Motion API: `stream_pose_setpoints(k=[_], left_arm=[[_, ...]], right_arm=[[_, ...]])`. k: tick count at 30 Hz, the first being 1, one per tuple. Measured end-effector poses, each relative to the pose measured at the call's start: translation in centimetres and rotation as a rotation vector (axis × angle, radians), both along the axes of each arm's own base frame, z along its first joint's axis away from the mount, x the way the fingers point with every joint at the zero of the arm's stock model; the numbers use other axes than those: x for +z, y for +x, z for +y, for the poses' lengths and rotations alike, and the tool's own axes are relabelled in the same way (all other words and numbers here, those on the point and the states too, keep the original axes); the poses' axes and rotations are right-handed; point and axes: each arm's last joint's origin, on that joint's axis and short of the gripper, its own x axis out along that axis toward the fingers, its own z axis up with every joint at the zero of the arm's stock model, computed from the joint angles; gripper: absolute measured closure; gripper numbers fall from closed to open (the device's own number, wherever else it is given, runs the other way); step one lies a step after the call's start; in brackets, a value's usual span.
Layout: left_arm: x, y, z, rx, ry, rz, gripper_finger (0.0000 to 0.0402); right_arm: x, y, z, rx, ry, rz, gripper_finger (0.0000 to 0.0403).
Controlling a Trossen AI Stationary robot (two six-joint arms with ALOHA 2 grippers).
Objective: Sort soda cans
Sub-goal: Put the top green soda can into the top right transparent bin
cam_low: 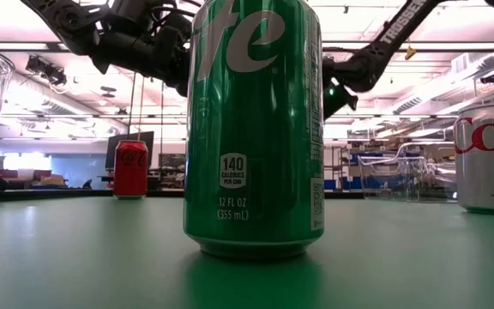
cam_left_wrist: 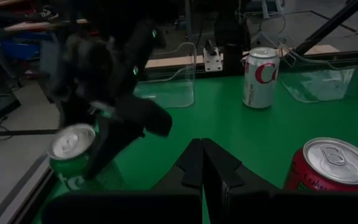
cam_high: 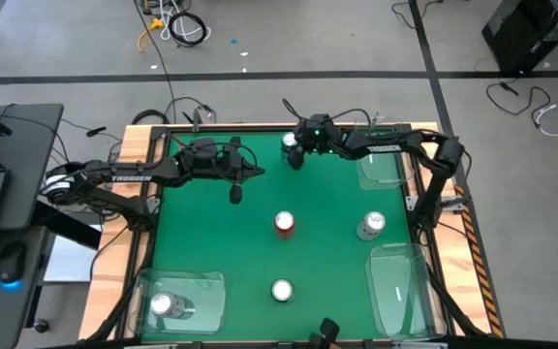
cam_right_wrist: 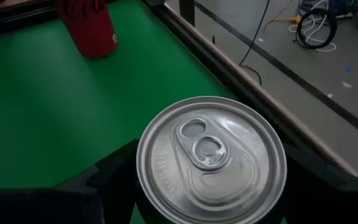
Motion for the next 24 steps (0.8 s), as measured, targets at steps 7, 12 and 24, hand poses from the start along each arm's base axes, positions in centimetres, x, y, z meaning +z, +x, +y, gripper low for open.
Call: stream_pose_setpoints(k=[7,12,24], left_arm=[[0.0,0.0,0.0,0.003,0.026,-0.001,0.0400],[0.0,0.0,0.1,0.005,0.027,0.000,0.0400],[0.0,0.0,0.1,0.007,0.024,0.001,0.0400]], right_arm=[[7.6,-1.9,1.8,-0.067,-0.099,0.029,0.0109],[12.0,-6.3,4.8,-0.231,-0.174,0.080,0.0109],[7.3,-16.5,7.9,-0.705,-0.122,0.065,0.0109]])
